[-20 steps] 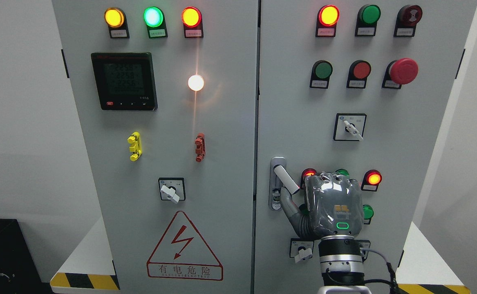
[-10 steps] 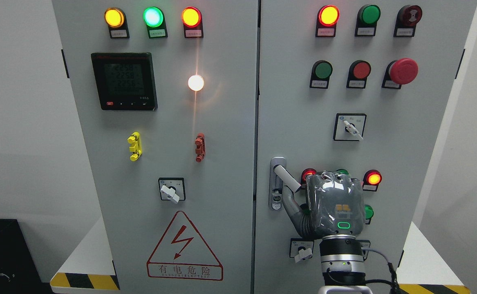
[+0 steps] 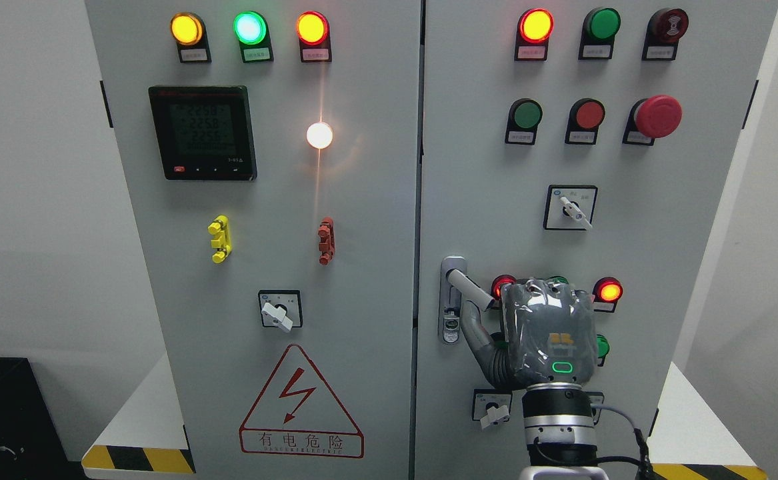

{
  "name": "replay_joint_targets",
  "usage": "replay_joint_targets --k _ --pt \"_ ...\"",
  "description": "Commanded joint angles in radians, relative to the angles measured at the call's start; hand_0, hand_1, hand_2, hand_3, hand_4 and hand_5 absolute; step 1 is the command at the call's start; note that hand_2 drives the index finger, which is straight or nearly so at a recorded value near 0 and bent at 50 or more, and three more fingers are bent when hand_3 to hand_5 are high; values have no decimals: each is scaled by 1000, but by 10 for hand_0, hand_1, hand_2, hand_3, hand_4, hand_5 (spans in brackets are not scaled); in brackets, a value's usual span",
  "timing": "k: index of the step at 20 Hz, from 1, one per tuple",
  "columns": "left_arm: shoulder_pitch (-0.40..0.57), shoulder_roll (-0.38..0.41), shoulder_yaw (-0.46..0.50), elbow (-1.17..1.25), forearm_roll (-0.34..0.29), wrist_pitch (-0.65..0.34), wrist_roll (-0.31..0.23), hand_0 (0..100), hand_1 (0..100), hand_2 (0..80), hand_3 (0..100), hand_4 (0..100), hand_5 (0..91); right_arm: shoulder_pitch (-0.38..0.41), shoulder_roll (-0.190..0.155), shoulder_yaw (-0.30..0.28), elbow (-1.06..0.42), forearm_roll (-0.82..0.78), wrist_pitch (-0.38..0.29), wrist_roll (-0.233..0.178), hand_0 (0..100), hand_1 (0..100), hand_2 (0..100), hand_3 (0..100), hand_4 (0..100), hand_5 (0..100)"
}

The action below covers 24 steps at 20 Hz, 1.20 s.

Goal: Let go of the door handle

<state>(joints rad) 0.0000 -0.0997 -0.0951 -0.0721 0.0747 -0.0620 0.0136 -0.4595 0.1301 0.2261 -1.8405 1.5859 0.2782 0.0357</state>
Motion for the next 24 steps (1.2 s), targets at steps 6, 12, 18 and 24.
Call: replay_joint_targets --k 6,12,18,24 --pt "17 0 0 0 0 -1 0 120 556 0 0 0 0 -2 -1 -10 -9 0 -1 -4 506 344 961 1000 1000 976" --pt "17 0 0 0 0 -1 0 120 556 0 0 0 0 -4 -1 -13 -11 2 -1 -4 505 344 961 1000 1000 978" --pt "17 0 0 0 -1 -1 0 120 556 0 0 0 0 -4 -6 -14 -17 3 -1 -2 499 348 961 1000 1000 977" --pt "17 0 0 0 0 -1 0 120 556 0 0 0 0 -7 -6 -14 -17 5 -1 -2 496 351 963 1000 999 977"
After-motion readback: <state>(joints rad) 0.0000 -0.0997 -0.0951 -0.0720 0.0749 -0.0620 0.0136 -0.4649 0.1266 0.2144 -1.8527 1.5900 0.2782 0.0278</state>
